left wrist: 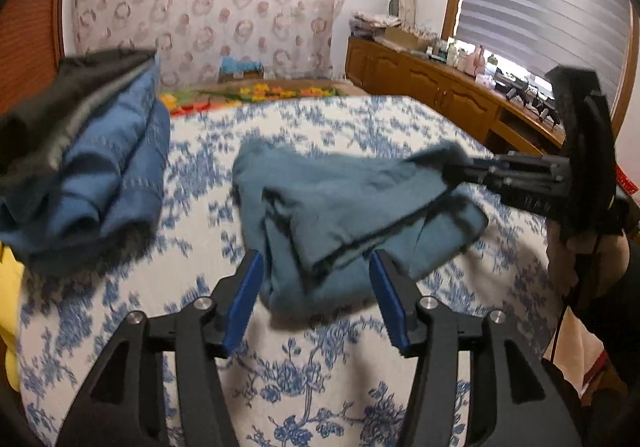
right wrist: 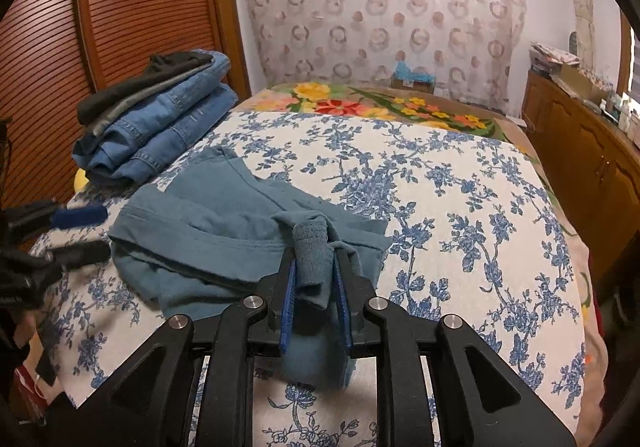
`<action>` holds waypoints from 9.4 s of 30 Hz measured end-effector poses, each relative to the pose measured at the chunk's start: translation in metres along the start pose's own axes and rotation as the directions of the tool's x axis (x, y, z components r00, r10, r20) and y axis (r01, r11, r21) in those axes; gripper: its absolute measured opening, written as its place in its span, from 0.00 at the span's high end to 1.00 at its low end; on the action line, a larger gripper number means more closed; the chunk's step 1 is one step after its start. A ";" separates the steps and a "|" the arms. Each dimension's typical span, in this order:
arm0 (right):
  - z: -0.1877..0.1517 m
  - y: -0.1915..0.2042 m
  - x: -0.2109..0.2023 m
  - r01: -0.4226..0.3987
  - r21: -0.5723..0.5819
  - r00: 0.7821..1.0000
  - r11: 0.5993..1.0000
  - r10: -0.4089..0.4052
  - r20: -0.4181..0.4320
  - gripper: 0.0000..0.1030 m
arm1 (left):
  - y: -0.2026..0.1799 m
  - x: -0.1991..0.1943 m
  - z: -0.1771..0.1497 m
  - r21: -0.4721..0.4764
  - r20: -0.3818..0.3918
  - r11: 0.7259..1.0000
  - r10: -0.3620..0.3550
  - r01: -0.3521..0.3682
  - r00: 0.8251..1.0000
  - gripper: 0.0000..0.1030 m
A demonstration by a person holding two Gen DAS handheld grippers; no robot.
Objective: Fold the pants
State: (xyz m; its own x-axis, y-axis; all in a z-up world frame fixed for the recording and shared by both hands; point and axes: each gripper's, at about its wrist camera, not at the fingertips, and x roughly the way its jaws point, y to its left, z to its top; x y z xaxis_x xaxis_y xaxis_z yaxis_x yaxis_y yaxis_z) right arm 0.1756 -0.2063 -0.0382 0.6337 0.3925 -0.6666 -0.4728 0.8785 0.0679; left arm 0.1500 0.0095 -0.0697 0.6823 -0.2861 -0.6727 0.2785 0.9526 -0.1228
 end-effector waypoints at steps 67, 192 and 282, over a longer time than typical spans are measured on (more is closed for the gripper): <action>-0.084 0.016 -0.085 -0.095 -0.046 0.995 0.994 0.093 -0.047 0.95 | -0.030 -0.056 -0.066 0.007 -0.021 0.998 0.063 -0.062 0.998 0.80; -0.032 -0.004 -0.027 -0.005 -0.027 0.998 1.000 0.003 -0.058 0.80 | 0.004 -0.011 0.000 -0.031 -0.004 0.988 0.153 -0.153 0.988 0.40; -0.043 -0.003 0.006 -0.046 -0.008 0.990 0.999 0.045 -0.133 0.46 | 0.027 0.019 -0.016 -0.126 -0.055 0.990 0.060 -0.067 0.997 0.38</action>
State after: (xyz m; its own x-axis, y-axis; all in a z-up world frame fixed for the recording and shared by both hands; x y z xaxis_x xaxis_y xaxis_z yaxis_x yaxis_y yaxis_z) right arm 0.1542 -0.2187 -0.0742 0.5245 0.3920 -0.7558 -0.5063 0.8573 0.0932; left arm 0.1600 0.0316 -0.0979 0.6596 -0.2223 -0.7180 0.1450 0.9750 -0.1686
